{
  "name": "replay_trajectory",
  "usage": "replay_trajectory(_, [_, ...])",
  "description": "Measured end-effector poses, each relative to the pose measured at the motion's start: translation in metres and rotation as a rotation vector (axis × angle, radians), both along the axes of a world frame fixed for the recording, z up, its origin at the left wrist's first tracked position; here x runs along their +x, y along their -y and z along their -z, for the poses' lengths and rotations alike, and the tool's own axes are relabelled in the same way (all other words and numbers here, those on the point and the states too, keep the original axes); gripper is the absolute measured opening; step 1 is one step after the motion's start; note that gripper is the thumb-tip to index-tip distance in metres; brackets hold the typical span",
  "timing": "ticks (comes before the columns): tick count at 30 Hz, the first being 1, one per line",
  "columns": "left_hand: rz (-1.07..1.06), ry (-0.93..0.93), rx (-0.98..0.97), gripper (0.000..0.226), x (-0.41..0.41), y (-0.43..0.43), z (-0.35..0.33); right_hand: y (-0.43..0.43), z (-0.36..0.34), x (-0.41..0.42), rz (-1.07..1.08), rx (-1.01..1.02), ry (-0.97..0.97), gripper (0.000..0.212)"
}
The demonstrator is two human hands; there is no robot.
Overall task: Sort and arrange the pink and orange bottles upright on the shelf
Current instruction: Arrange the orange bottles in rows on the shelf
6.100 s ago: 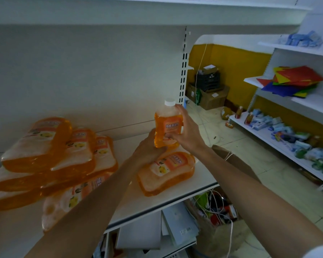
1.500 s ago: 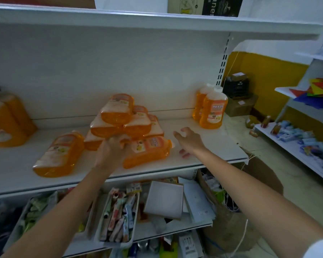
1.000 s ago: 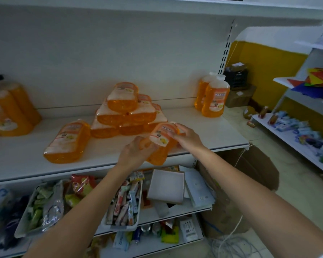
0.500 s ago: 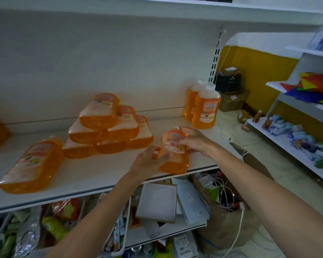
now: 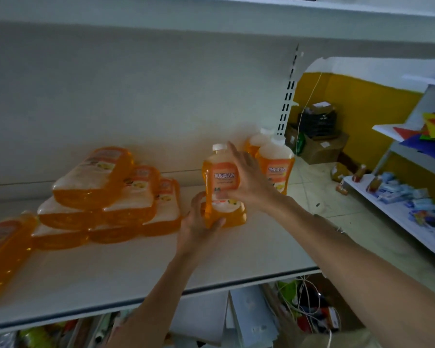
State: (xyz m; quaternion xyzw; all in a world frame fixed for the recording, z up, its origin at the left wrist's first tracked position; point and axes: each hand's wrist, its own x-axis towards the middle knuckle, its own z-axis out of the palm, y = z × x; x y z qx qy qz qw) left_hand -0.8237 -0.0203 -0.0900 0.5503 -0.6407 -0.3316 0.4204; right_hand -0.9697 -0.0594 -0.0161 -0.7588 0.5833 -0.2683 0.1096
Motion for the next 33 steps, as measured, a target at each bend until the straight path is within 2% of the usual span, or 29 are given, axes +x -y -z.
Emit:
replay_trajectory(6, [0.0,0.092,-0.045,0.067,-0.015,0.03,0.001,0.012,-0.013,-0.007,0.04,-0.106,-0.122,0.122])
replay_trajectory(8, [0.004,0.102,-0.035,0.064,-0.018,0.039,0.002,0.014,-0.018,-0.006,0.046,-0.152,-0.139,0.111])
replay_trajectory(12, [-0.018,0.124,0.024,0.061,-0.023,0.057,-0.004,0.024,-0.034,-0.01,0.008,-0.176,-0.153,0.073])
replay_trajectory(14, [-0.052,0.143,0.003,0.061,-0.025,0.061,-0.002,0.03,-0.039,-0.01,0.001,-0.166,-0.187,0.066])
replay_trajectory(18, [-0.184,0.177,-0.061,0.065,-0.024,0.065,0.009,0.04,-0.045,-0.007,0.036,-0.122,-0.214,0.064])
replay_trajectory(21, [-0.101,0.17,-0.018,0.07,-0.026,0.072,0.008,0.049,-0.044,-0.006,0.048,-0.137,-0.245,0.064])
replay_trajectory(24, [-0.052,0.4,0.014,0.065,-0.027,0.072,0.008,0.055,-0.041,-0.006,0.077,-0.158,-0.303,0.066])
replay_trajectory(26, [-0.063,0.471,-0.016,0.066,-0.027,0.072,0.008,0.056,-0.041,-0.006,0.086,-0.178,-0.344,0.069])
replay_trajectory(30, [-0.063,0.483,-0.021,0.067,-0.027,0.072,0.007,0.059,-0.038,-0.004,0.169,-0.286,-0.546,0.067])
replay_trajectory(33, [-0.053,0.435,-0.04,0.065,-0.025,0.071,0.004,0.058,-0.037,-0.002,0.186,-0.283,-0.568,0.065])
